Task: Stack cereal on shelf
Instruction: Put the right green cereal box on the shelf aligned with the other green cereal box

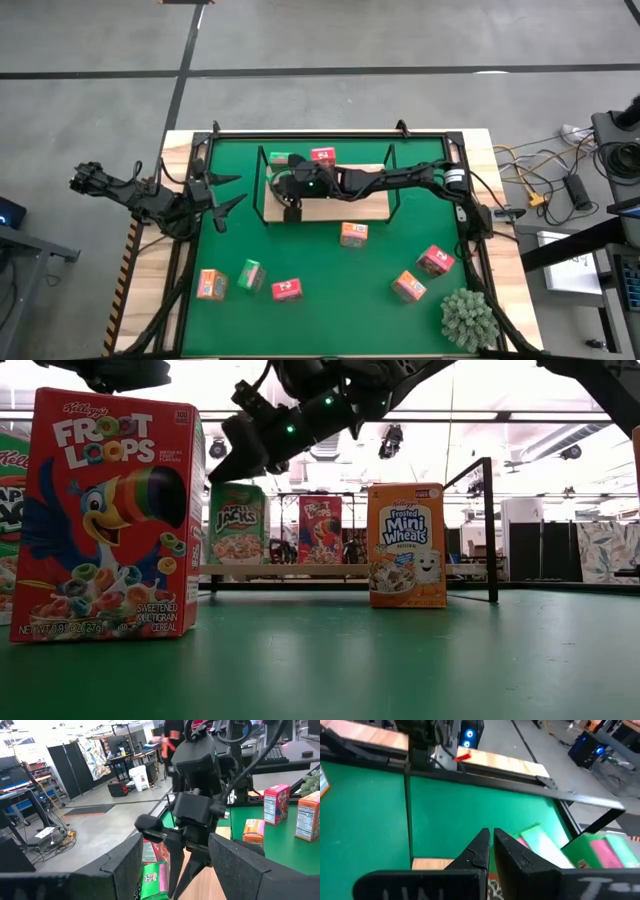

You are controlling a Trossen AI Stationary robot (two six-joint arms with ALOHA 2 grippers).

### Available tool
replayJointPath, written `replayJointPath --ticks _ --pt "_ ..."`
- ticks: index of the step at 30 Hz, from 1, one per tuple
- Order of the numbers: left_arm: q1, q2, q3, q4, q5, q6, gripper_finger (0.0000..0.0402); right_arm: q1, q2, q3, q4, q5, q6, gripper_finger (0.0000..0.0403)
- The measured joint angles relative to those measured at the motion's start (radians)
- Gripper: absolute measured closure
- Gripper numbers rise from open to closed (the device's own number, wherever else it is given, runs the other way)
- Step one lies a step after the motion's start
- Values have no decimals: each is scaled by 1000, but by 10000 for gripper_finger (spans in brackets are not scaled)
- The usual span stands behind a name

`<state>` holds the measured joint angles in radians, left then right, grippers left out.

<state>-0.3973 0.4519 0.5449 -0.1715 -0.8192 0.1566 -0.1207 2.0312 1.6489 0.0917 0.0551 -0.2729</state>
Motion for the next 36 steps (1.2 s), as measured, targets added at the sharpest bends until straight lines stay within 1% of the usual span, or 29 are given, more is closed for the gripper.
replayJointPath --ticks 13,18,22,26,32,36 --pt "0 0 0 0 0 0 192 -14 35 0 27 25 27 390" --pt "0 0 0 0 0 0 192 1 3 0 16 26 29 390" --pt "0 0 0 0 0 0 192 9 -53 0 13 23 27 390" --pt "0 0 0 0 0 0 192 -24 -92 2 -45 25 27 390" --pt "0 2 0 0 0 0 192 -89 -92 0 -161 28 29 390" --pt "0 2 0 0 0 0 192 -98 -88 0 -214 27 37 390"
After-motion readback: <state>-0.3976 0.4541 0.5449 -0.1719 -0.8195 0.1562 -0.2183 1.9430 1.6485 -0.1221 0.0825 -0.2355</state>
